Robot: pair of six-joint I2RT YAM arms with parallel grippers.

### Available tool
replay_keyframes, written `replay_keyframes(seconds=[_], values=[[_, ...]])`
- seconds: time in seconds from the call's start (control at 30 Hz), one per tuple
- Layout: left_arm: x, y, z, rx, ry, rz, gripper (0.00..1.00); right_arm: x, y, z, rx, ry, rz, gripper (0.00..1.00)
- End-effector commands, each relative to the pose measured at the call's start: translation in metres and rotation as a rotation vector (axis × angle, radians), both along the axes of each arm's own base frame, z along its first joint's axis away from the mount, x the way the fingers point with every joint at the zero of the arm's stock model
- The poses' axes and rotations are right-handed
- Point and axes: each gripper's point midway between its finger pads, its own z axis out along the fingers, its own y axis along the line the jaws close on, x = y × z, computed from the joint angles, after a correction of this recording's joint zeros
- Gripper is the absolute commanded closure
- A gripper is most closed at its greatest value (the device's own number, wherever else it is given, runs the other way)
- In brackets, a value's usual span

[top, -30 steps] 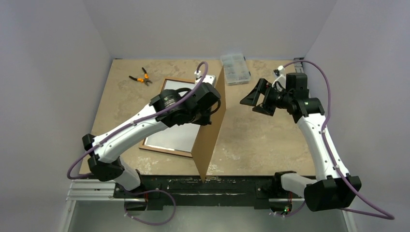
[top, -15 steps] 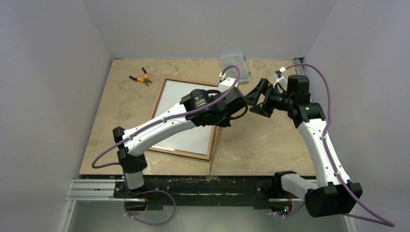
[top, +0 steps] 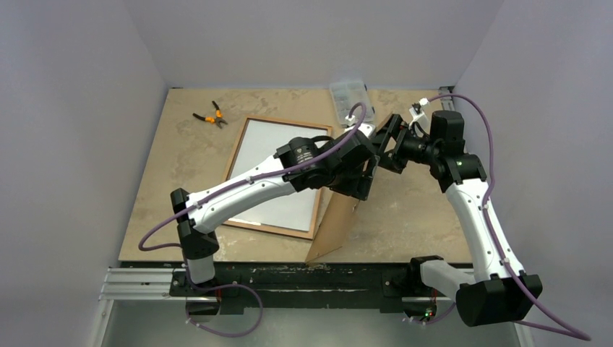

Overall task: Put the photo into the frame
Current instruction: Turn over the photo frame item at the center of the board.

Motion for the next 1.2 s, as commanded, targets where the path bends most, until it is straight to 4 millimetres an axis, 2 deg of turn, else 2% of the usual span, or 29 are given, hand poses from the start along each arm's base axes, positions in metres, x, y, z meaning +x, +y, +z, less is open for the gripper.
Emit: replay_keyframes(seconds=[0.0,0.13,0.33,0.43,0.53,0.6,0.67,0.87,1.03,1.17], values=[[-0.012,-0.014,0.039,-0.173,-0.022,-0.094,0.32,-0.009,0.002,0.015,0.0,-0.03,0.025,0.17],[-0.013,-0.016,0.045,-0.228,-0.019,-0.104,0.31,-0.014,-0.006,0.008,-0.07,-0.01,0.009,0.21],[-0.015,-0.012,0.068,-0.399,-0.028,-0.114,0.28,-0.02,-0.008,0.0,-0.116,0.011,0.018,0.4],[-0.009,0.008,0.072,-0.438,-0.037,-0.057,0.27,-0.024,-0.005,-0.002,-0.129,0.024,0.038,0.46],[0.002,0.033,0.065,-0.428,-0.052,0.034,0.26,-0.027,-0.003,-0.005,-0.159,0.033,0.05,0.48],[0.01,0.048,0.053,-0.405,-0.036,0.094,0.26,-0.029,-0.002,-0.009,-0.18,0.043,0.056,0.48],[0.019,0.066,0.038,-0.375,-0.015,0.155,0.26,-0.029,-0.002,-0.015,-0.205,0.057,0.061,0.54],[0.037,0.127,-0.007,-0.195,-0.003,0.324,0.26,-0.022,-0.013,-0.017,-0.295,0.052,0.028,0.99],[0.042,0.199,-0.046,0.084,-0.007,0.49,0.26,-0.018,-0.027,-0.003,-0.385,0.034,-0.002,1.0],[0.043,0.239,-0.078,0.239,0.011,0.564,0.26,-0.015,-0.031,0.015,-0.406,0.0,-0.018,1.0]])
